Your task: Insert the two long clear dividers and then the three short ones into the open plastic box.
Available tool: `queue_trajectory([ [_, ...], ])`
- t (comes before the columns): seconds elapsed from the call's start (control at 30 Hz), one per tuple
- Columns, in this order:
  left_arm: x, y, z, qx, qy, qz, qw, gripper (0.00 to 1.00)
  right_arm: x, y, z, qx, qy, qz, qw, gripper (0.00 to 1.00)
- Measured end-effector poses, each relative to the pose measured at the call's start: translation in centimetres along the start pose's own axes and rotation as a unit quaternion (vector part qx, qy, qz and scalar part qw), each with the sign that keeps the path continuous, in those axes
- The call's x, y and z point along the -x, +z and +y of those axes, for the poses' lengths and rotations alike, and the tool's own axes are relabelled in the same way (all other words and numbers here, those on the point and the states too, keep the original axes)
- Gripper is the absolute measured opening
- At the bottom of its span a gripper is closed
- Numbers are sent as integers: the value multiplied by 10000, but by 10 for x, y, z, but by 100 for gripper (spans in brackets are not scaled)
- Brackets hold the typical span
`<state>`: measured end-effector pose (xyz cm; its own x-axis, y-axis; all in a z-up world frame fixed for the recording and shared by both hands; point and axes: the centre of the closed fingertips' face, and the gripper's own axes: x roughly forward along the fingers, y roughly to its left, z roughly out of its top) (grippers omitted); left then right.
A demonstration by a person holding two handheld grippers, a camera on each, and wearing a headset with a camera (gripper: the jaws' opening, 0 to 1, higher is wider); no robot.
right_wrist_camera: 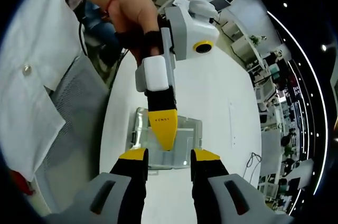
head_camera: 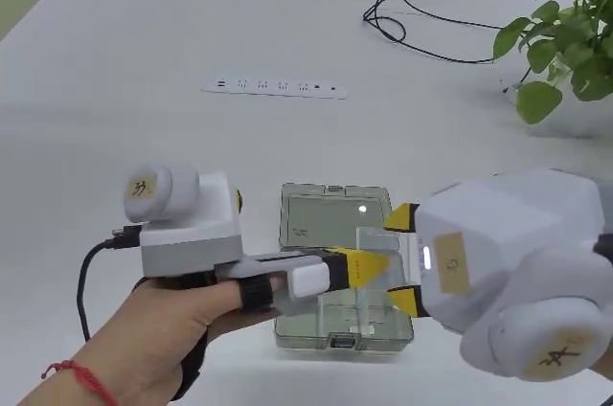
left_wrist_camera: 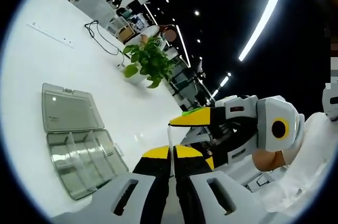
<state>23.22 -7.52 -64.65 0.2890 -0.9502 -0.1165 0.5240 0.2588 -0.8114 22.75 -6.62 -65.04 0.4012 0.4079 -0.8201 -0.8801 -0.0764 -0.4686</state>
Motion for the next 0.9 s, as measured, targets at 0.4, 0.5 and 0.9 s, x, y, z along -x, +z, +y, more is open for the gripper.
queue_trajectory([
  [0.4, 1, 0, 4, 44, 60, -38, 10000, 0, 0, 2, -2, -95, -15, -106, 9999, 34],
  [0.5, 2, 2, 1, -77, 6, -38, 10000, 0, 6, 6, -6, -344, 72, -328, 9988, 35],
  [0.9, 8, -5, -28, -2677, -590, 409, 9608, 0, 44, 11, -13, -1715, 1754, -1472, 9582, 26],
])
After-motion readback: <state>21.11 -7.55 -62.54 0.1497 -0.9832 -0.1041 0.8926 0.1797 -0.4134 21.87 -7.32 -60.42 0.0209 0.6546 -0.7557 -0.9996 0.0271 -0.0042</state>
